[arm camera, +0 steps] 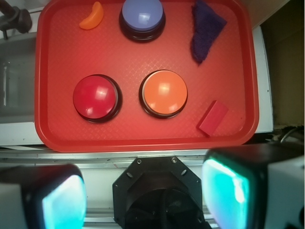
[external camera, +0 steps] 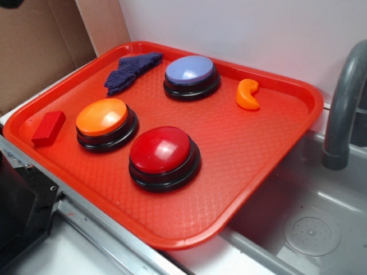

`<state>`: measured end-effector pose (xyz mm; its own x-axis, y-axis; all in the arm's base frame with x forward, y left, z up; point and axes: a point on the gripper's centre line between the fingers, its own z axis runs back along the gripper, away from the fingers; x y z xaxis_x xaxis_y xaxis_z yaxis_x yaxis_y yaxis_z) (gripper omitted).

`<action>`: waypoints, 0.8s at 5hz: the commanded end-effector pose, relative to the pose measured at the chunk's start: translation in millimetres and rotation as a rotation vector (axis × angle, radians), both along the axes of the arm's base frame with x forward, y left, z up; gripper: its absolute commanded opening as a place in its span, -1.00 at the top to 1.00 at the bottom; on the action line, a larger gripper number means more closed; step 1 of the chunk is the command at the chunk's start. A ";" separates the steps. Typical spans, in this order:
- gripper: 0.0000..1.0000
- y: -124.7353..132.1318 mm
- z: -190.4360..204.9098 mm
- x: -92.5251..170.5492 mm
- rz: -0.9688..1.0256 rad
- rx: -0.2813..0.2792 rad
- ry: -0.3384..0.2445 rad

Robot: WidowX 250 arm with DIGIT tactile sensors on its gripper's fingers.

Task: Push the orange button.

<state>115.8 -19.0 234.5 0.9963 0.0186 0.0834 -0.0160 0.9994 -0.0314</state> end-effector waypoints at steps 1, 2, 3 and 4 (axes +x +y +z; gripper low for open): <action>-1.00 0.0 0.0 0.0 0.000 0.000 0.000; -1.00 30.3 -20.9 7.1 0.013 0.037 0.032; -1.00 49.9 -47.4 15.0 -0.010 0.022 0.033; -1.00 65.8 -84.0 33.2 -0.056 0.041 0.072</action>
